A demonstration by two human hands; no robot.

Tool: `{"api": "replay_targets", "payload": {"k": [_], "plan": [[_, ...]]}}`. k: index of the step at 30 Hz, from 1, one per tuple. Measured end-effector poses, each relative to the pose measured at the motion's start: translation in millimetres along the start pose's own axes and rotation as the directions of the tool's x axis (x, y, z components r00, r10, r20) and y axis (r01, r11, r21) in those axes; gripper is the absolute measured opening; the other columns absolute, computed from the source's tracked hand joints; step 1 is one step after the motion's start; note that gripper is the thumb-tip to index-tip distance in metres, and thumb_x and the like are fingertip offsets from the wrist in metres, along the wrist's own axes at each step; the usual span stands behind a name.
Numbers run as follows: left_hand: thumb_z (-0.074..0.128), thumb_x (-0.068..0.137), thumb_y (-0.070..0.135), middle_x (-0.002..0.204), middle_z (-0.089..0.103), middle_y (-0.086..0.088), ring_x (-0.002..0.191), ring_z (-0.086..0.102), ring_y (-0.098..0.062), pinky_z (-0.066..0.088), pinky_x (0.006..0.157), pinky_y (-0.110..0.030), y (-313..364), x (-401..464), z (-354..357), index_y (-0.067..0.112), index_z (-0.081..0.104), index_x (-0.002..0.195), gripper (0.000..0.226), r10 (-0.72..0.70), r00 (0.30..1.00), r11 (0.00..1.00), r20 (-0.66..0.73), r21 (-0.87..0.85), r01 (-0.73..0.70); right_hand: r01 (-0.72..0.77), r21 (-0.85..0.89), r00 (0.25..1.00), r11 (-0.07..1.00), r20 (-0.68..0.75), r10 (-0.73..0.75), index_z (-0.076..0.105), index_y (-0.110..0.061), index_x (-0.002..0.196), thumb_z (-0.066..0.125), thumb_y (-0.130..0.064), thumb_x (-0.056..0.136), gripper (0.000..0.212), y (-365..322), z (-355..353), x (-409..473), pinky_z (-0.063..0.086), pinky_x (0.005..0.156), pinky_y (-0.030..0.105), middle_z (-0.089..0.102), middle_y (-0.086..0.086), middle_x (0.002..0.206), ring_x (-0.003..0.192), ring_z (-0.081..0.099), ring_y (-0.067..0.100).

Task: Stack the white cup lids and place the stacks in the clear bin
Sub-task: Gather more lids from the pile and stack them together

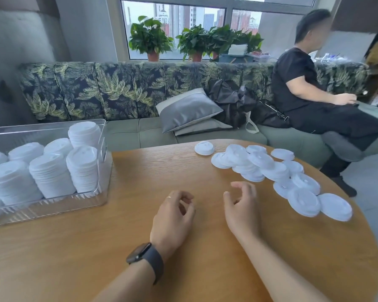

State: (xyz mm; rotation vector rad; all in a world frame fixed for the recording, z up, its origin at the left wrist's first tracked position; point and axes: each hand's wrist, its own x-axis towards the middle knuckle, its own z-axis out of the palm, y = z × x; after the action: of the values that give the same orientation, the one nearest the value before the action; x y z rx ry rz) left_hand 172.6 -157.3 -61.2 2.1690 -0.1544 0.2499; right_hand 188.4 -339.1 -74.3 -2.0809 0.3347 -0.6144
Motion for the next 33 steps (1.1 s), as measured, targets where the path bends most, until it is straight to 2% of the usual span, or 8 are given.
{"api": "replay_targets", "payload": {"k": [4,7,10,12,14,16,24,33], "plan": [[0.063,0.096,0.036,0.110,0.055,0.023,0.096,0.055,0.003,0.049,0.078,-0.029,5,36,26,0.039,0.057,0.111,0.016,0.065,0.997,0.994,0.036,0.086,-0.068,-0.065,0.066,0.987,0.996,-0.144,0.074,0.060,-0.024,0.119,0.065,-0.018,0.094,0.027,5,0,32,0.052,0.078,0.038,0.042,-0.014,0.129,0.077,0.062,0.016],[0.064,0.095,0.035,0.124,0.053,0.019,0.112,0.050,-0.002,0.046,0.087,-0.029,7,64,47,0.032,0.058,0.122,0.027,0.127,0.990,0.982,0.053,0.130,-0.133,-0.008,0.117,0.963,0.993,-0.267,0.040,0.057,-0.025,0.124,0.068,-0.013,0.092,0.036,12,0,54,0.050,0.084,0.032,0.036,-0.015,0.132,0.087,0.063,0.021],[0.063,0.095,0.034,0.135,0.052,0.013,0.122,0.048,-0.013,0.044,0.099,-0.031,9,89,66,0.027,0.057,0.127,0.034,0.184,0.979,0.964,0.085,0.180,-0.196,-0.022,0.160,0.936,0.987,-0.344,0.076,0.052,-0.022,0.138,0.073,-0.015,0.091,0.052,19,-1,73,0.045,0.083,0.018,0.035,-0.005,0.148,0.085,0.058,0.007],[0.062,0.095,0.034,0.138,0.052,0.009,0.125,0.045,-0.017,0.040,0.104,-0.032,11,104,78,0.023,0.056,0.130,0.038,0.216,0.971,0.950,0.103,0.208,-0.233,-0.030,0.176,0.920,0.984,-0.380,0.096,0.045,-0.020,0.147,0.076,-0.022,0.090,0.065,24,-2,85,0.040,0.088,0.010,0.032,-0.002,0.155,0.106,0.055,0.003],[0.060,0.095,0.036,0.142,0.052,0.004,0.130,0.043,-0.020,0.037,0.109,-0.034,14,117,88,0.021,0.053,0.136,0.044,0.234,0.965,0.940,0.120,0.226,-0.256,-0.050,0.176,0.907,0.983,-0.405,0.119,0.038,-0.021,0.153,0.077,-0.031,0.090,0.074,28,-3,95,0.041,0.097,0.021,0.031,-0.001,0.159,0.136,0.044,0.011],[0.060,0.096,0.042,0.148,0.050,0.001,0.138,0.040,-0.021,0.035,0.114,-0.036,17,130,96,0.020,0.048,0.141,0.052,0.243,0.961,0.940,0.132,0.213,-0.267,-0.086,0.168,0.898,0.982,-0.414,0.150,0.035,-0.021,0.155,0.077,-0.036,0.090,0.079,31,-3,103,0.035,0.099,0.023,0.031,-0.001,0.162,0.144,0.037,0.014],[0.055,0.088,0.062,0.161,0.041,0.003,0.151,0.030,-0.018,0.021,0.125,-0.037,30,169,127,0.022,0.036,0.157,0.082,0.322,0.939,0.934,0.120,0.122,-0.336,-0.161,0.172,0.879,0.972,-0.424,0.221,0.033,-0.027,0.157,0.080,-0.043,0.085,0.088,40,-3,121,0.037,0.106,0.033,0.041,-0.009,0.160,0.145,0.040,0.015],[0.074,0.085,0.059,0.139,0.062,0.013,0.140,0.037,-0.011,0.023,0.120,-0.035,35,184,143,0.027,0.045,0.150,0.078,0.403,0.911,0.908,0.085,0.085,-0.410,-0.123,0.201,0.881,0.972,-0.429,0.200,0.047,-0.027,0.148,0.078,-0.036,0.089,0.067,41,-1,121,0.035,0.094,0.024,0.052,-0.011,0.148,0.136,0.048,0.011]]}}
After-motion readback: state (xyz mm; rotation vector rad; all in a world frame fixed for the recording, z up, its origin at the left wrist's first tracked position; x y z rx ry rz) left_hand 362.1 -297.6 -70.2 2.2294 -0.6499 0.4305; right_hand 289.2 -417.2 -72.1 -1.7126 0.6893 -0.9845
